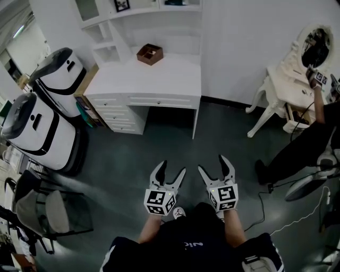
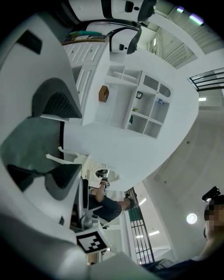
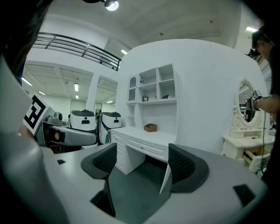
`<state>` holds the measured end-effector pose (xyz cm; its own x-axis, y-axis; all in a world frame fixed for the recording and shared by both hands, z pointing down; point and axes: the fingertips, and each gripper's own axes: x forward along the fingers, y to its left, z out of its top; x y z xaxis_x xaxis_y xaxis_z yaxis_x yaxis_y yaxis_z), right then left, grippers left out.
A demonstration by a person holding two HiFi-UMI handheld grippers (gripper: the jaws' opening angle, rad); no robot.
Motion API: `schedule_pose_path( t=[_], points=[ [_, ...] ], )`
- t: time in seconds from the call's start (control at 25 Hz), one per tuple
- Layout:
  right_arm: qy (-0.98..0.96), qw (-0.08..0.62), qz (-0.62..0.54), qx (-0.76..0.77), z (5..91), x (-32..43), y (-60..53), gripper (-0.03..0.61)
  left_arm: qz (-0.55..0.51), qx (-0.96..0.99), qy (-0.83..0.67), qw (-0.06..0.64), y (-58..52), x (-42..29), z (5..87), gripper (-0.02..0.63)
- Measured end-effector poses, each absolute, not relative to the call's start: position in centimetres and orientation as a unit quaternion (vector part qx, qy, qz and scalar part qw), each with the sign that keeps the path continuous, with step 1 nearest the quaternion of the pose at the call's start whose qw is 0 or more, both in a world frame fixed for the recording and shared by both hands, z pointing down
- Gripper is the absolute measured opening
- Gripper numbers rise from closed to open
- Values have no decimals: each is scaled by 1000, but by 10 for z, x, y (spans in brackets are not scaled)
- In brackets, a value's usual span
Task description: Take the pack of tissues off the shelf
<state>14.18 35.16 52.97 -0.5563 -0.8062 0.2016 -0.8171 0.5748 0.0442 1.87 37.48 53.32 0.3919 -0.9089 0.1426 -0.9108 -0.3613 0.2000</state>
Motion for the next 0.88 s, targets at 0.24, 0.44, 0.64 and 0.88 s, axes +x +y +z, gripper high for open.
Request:
schedule_pose_path(
  t=[0.24, 0.44, 0.64, 0.88],
  points=[
    [-880, 102, 36, 463, 539, 142, 345, 344, 18, 824, -550, 135, 371, 17, 545, 319],
    [-892, 109, 37, 437, 549, 131, 315, 334, 20, 816, -560, 140, 343, 16, 552, 309],
    [-906, 111, 28, 407, 548, 121, 257, 330, 15, 797, -587, 138, 292, 11, 548, 293],
    [-918, 104, 11, 382, 527, 117, 171, 325, 7, 785, -605, 131, 214, 17, 532, 293]
  ],
)
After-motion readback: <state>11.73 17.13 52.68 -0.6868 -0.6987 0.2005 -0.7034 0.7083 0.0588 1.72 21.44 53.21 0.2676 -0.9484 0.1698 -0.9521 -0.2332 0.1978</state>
